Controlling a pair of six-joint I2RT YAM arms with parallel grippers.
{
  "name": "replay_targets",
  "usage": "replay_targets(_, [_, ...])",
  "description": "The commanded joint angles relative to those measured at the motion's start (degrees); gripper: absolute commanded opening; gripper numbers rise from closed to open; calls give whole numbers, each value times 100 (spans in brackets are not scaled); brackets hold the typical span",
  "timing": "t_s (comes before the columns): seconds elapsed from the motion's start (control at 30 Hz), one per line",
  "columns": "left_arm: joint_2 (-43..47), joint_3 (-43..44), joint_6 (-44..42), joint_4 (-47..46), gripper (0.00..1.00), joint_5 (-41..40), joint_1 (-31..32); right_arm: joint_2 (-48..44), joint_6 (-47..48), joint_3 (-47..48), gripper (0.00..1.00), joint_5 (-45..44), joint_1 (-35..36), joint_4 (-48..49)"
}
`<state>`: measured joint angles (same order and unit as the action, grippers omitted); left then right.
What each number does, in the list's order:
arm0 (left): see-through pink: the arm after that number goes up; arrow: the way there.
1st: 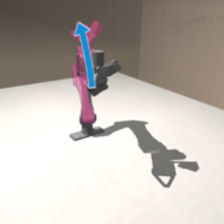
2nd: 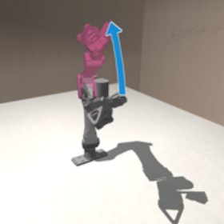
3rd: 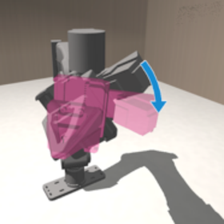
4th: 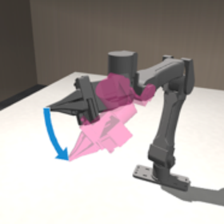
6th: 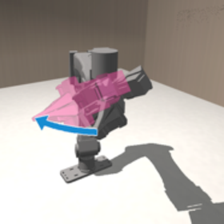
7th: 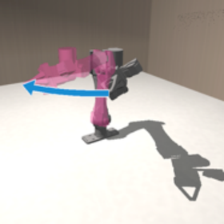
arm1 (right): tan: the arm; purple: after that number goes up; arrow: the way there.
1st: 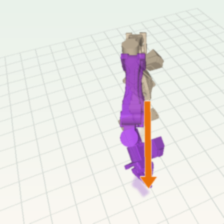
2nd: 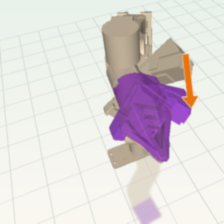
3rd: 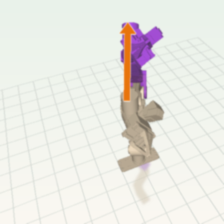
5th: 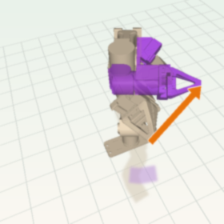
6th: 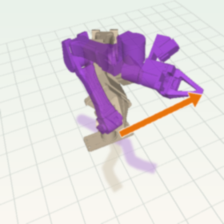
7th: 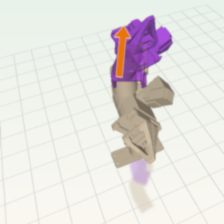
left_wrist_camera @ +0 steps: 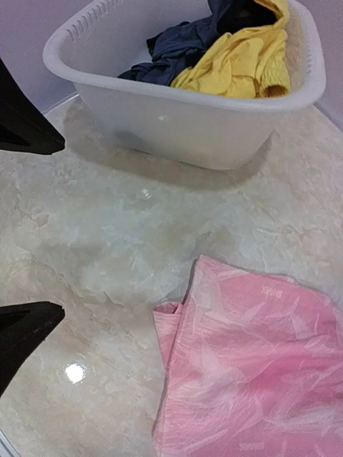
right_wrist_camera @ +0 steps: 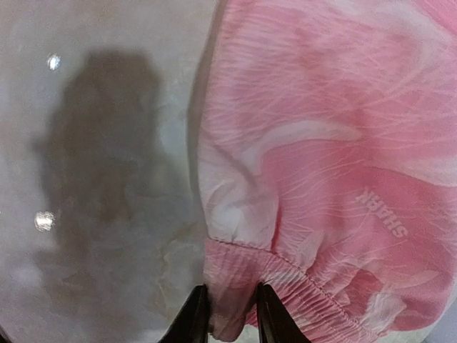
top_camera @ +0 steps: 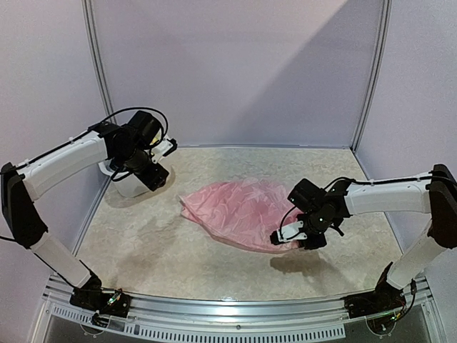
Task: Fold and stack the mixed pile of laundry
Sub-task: Pick up the crumpled shorts from the center of the board.
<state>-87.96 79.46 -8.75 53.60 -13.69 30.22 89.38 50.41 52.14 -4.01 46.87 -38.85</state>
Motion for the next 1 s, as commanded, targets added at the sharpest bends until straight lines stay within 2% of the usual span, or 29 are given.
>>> replay_targets(0.0, [176,-508,-1267,-465,72,909,83,-77,-149,93,7,17,32,47])
replay_targets(0.07, [219,-744,-1784,-695,73,1109,113,-183,-195,209,0,23,31,-45])
replay_targets(0.23, [-207,-622,-2609,-923,68,1176,112,-896,-88,426,0,12,11,-293])
replay_targets(0.3, [-535,-399,-2828,-870,61,1116,88,-1076,-91,550,0,31,-9,-363])
replay_targets(0.37, [-927,-168,-3035,-775,48,1065,10,-1192,-146,674,0,89,-48,-414])
replay_targets(0.43, [-1303,33,-3197,-680,44,1146,-108,-1221,-207,748,0,142,-96,-447])
replay_targets(0.57, [-1950,453,-3493,-447,49,1231,-296,-1203,-276,710,0,142,-155,-390])
replay_targets(0.73, [-2315,592,-3767,-387,52,1254,-444,-1212,-327,750,0,146,-220,-373])
replay_targets(0.87, [-2580,562,-3886,-439,51,1262,-482,-1214,-363,822,0,182,-239,-387])
replay_targets(0.97, [-2841,555,-3887,-652,45,1057,-469,-1189,-398,866,0,208,-239,-386])
